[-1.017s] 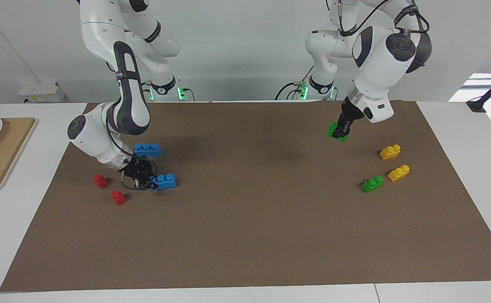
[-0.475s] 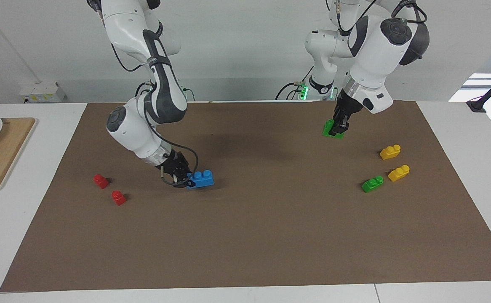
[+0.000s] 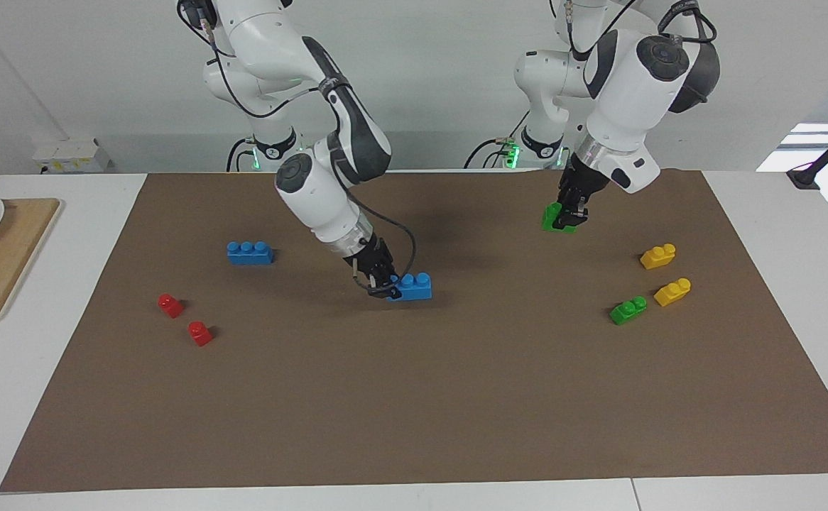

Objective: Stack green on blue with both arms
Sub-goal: 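Grasp the blue brick with the right gripper and carry it toward center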

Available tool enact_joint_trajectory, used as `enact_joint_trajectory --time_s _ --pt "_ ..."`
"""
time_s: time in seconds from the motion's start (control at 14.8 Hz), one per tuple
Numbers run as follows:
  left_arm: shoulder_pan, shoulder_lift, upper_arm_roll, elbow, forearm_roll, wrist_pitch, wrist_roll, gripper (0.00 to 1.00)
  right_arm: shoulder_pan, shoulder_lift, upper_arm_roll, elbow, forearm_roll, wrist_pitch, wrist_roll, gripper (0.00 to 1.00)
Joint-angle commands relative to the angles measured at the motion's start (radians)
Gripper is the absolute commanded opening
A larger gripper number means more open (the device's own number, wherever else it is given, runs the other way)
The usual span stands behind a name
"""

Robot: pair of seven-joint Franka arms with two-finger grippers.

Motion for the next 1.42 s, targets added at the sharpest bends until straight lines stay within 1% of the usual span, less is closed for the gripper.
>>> enact_joint_trajectory --time_s 0.0,0.2,0.34,0.47,0.81,1.15,1.36 --pt "-0.008 -0.035 0.010 -0.060 -0.014 0.045 -0.030 0.00 0.053 0.035 -0.007 0.020 -0.026 0.042 0.093 0.00" --pt "0.004 -0.032 0.010 -0.073 -0.014 0.061 -0.030 0.00 0.067 0.068 -0.004 0.020 -0.105 0.065 0.141 0.00" --pt "-0.008 -0.023 0.010 -0.105 -0.014 0.111 -0.053 0.00 0.080 0.078 -0.004 0.020 -0.105 0.067 0.145 0.00" --pt "-0.029 -0.016 0.009 -0.122 -0.014 0.157 -0.123 0.00 0.084 0.083 -0.004 0.016 -0.105 0.086 0.149 0.00" --pt "-0.048 0.012 0.009 -0.114 -0.011 0.190 -0.229 0.00 0.107 0.103 -0.004 0.006 -0.102 0.146 0.170 0.00" --pt "-0.111 0.034 0.009 -0.106 -0.004 0.220 -0.334 0.00 0.107 0.103 -0.004 -0.012 -0.102 0.159 0.170 0.00" --pt "-0.135 0.057 0.010 -0.105 -0.004 0.237 -0.369 0.00 0.107 0.109 -0.003 -0.033 -0.102 0.195 0.169 0.00"
